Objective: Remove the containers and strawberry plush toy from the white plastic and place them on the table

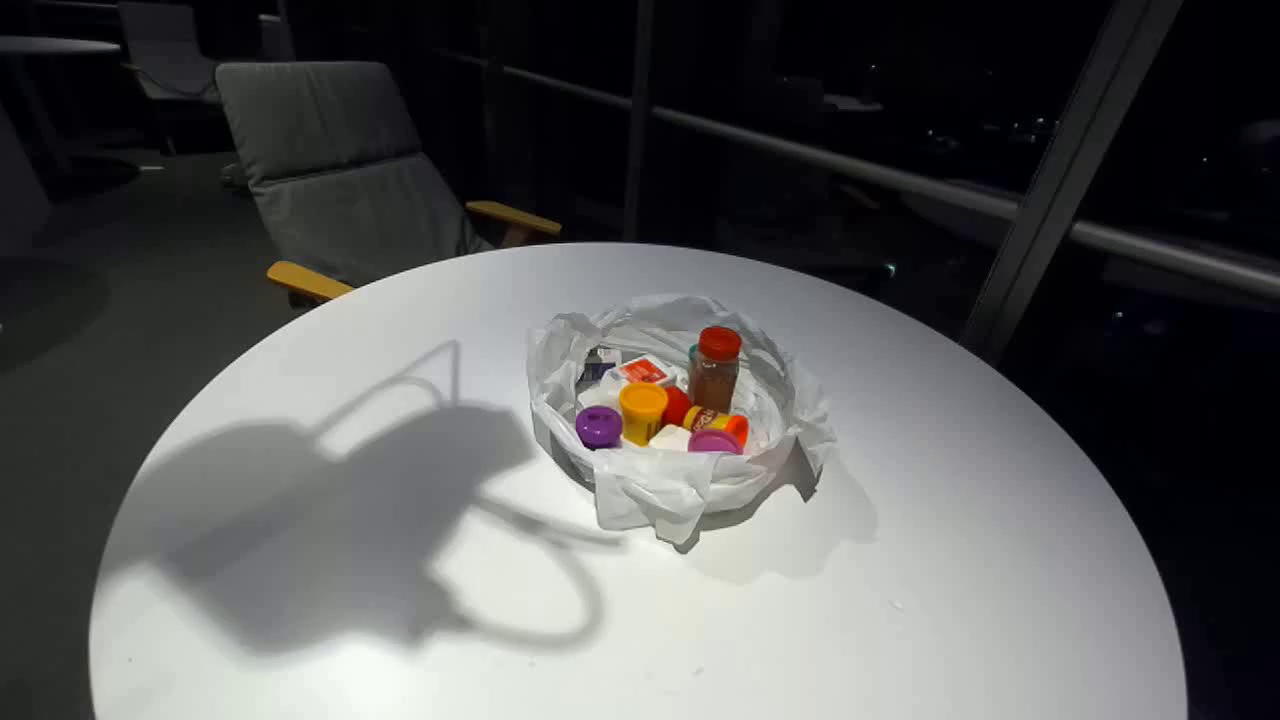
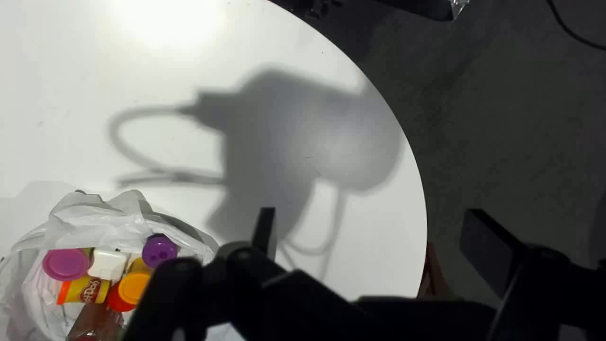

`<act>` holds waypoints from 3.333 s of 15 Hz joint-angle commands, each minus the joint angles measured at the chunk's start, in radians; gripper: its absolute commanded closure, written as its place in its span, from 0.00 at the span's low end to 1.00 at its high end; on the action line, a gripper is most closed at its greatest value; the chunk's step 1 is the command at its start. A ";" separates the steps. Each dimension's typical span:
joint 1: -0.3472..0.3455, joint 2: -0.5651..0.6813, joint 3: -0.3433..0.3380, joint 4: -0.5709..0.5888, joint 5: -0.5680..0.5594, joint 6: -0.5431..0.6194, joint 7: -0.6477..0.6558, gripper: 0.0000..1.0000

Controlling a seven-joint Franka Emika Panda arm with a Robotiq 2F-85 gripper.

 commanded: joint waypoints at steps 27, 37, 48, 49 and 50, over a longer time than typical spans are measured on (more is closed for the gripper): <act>-0.096 0.848 0.083 0.632 -0.330 0.237 0.389 0.00; -0.133 1.115 0.007 0.874 -0.311 0.243 0.452 0.00; -0.181 1.306 0.018 1.060 -0.240 0.230 0.426 0.00; -0.177 1.320 0.011 1.077 -0.248 0.228 0.434 0.00; -0.180 1.334 0.012 1.093 -0.245 0.227 0.432 0.00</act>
